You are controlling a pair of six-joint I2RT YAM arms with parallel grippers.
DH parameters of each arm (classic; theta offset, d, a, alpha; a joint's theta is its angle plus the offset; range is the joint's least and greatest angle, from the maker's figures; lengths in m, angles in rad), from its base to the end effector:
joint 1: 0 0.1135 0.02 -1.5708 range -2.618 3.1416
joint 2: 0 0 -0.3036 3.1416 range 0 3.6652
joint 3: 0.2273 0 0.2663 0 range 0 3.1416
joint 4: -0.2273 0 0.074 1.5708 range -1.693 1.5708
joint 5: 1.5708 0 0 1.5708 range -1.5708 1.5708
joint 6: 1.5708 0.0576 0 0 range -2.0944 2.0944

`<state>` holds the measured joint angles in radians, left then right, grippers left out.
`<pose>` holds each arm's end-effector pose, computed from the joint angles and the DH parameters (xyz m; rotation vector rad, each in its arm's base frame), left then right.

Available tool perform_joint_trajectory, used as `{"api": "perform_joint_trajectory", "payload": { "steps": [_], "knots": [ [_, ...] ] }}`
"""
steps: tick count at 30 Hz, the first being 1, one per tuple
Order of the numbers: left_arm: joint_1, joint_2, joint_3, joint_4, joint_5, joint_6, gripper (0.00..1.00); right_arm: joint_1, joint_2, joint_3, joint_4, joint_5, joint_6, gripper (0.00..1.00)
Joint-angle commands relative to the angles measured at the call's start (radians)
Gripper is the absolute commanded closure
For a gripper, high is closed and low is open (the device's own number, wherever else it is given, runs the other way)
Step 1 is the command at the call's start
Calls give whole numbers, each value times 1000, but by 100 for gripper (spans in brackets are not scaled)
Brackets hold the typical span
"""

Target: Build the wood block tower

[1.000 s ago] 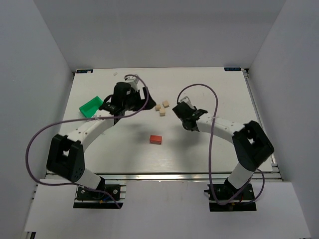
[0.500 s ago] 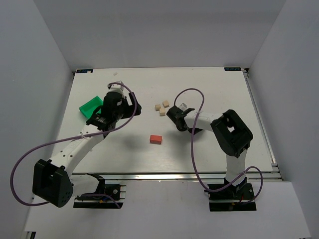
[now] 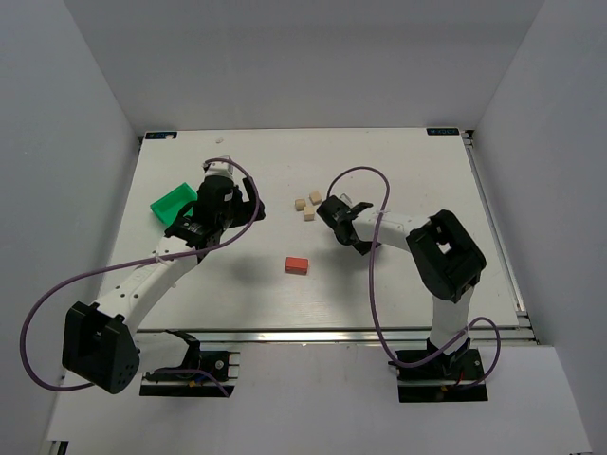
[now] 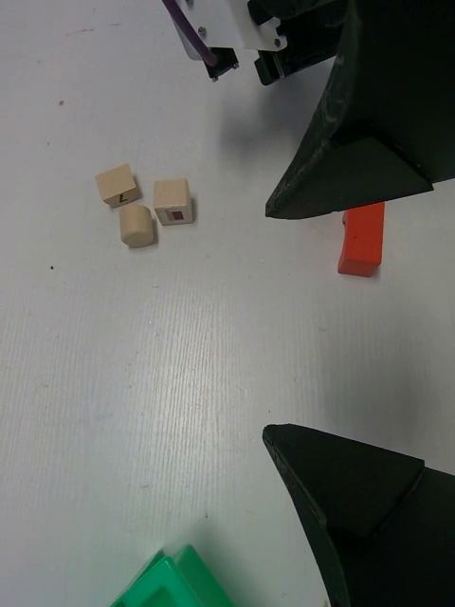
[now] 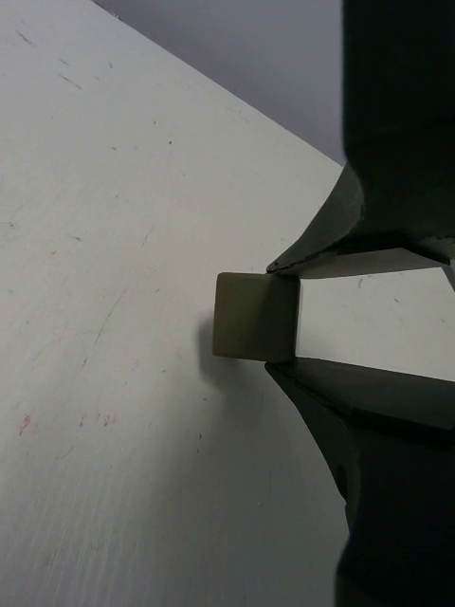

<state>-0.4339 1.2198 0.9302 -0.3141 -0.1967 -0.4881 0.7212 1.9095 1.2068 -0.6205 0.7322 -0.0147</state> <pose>0.2668 -0.1112 0.3079 -0.1716 2.1717 -0.3160 0.3155 0.2261 0.1647 -0.8030 2.4210 -0.8068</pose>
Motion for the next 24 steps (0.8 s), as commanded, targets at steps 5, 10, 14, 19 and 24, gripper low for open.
{"api": "perform_joint_trajectory", "payload": {
  "steps": [5,10,14,19,24],
  "knots": [
    [-2,-9,44,-6,-23,8,2,21,-18,-4,33,-231,52,43],
    [-2,-3,53,-11,-20,11,2,46,-18,-7,36,-258,71,42],
    [-2,4,52,-6,-6,11,2,70,-26,7,27,-243,107,42],
    [-3,12,55,-5,5,14,2,72,-84,-7,67,-237,186,41],
    [-3,4,55,-10,17,23,2,50,-202,-62,159,-272,304,28]
  ]
}}
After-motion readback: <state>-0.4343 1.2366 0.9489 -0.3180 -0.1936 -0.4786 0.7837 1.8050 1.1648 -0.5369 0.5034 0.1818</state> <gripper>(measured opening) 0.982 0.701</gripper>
